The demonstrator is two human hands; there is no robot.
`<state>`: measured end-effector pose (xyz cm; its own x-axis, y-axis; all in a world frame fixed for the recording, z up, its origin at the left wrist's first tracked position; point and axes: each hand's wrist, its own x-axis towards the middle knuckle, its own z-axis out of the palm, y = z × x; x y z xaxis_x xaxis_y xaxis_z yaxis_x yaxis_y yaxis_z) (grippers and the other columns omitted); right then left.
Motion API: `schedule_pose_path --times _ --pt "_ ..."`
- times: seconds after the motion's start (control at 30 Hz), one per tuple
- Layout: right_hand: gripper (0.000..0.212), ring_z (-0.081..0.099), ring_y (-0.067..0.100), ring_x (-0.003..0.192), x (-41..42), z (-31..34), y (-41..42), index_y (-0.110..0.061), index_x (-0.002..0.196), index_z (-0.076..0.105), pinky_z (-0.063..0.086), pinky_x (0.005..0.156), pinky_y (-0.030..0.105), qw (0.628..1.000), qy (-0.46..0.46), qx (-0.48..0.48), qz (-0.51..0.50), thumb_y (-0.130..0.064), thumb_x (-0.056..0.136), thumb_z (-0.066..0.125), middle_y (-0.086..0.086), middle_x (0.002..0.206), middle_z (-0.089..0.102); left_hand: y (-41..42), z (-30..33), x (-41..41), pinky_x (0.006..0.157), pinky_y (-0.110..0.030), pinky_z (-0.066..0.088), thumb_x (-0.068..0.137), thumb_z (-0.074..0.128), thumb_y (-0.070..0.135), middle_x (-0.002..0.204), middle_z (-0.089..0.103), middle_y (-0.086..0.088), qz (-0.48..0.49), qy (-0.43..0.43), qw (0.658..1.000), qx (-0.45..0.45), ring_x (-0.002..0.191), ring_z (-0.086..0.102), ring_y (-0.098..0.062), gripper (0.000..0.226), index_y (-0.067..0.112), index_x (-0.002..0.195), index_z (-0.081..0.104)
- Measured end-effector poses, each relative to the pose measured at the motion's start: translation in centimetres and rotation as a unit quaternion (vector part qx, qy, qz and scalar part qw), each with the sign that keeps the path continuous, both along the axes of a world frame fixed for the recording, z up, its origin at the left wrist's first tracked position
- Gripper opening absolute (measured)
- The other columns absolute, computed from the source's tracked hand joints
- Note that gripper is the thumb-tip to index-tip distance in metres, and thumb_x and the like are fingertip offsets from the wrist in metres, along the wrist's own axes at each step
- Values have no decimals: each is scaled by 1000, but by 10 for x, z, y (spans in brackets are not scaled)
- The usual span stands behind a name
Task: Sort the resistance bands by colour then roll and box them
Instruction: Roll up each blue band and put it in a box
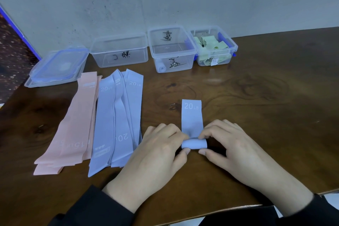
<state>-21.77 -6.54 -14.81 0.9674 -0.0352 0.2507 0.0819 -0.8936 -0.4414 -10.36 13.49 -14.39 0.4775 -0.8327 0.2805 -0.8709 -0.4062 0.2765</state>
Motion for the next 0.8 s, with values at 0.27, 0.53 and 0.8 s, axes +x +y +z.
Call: schedule_pose_path --times 0.27,0.53,0.8 --pt "34 52 5 100 1 -1 1 -33 116 66 47 88 32 1000 -5 -9 -8 -54 98 46 -25 109 53 -1 0 1 79 -31 46 94 42 44 99 54 17 3 -2 1000 -4 89 47 -6 28 31 107 63" --pt "30 53 7 102 1 0 0 -35 113 65 46 89 34 1000 3 -3 -7 -54 96 50 -24 110 53 -1 0 0 78 -30 47 94 43 47 101 56 16 12 -1 1000 -13 91 48 -5 36 29 115 66" --pt "38 53 6 105 0 2 0 -36 122 63 47 92 34 1000 19 -2 -10 -58 92 53 -25 114 52 -1 1 -1 81 -31 45 98 38 45 101 53 17 11 4 1000 -2 92 45 -4 36 30 116 66"
